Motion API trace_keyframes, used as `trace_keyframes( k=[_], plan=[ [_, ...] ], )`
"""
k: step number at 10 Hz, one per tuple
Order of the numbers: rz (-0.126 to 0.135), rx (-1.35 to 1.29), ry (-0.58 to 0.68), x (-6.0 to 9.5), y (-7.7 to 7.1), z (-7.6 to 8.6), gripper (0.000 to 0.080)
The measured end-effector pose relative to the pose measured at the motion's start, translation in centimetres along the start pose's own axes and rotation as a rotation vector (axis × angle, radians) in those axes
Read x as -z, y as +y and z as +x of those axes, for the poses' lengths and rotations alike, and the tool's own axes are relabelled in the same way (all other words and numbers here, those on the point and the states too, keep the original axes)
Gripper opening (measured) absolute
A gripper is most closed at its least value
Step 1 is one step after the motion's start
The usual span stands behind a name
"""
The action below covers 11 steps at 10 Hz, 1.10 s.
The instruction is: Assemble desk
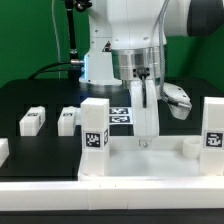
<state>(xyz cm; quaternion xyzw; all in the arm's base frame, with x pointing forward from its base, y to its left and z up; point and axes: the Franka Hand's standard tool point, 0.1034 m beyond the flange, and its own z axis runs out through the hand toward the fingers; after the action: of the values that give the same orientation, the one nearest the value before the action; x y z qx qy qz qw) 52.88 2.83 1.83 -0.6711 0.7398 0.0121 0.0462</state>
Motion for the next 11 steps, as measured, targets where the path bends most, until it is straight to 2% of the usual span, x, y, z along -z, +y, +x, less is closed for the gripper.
trace_keyframes(
  k=[1,2,11],
  plan=[
    [-0.017,-0.001,-0.005,-0.14,0.51,-0.04,0.0227],
    [-0.021,0.004,-0.006,-0.11,0.66,-0.05,0.0067],
    [-0.021,0.016,-0.006,-0.12,0.67,-0.05,0.0058]
  ],
)
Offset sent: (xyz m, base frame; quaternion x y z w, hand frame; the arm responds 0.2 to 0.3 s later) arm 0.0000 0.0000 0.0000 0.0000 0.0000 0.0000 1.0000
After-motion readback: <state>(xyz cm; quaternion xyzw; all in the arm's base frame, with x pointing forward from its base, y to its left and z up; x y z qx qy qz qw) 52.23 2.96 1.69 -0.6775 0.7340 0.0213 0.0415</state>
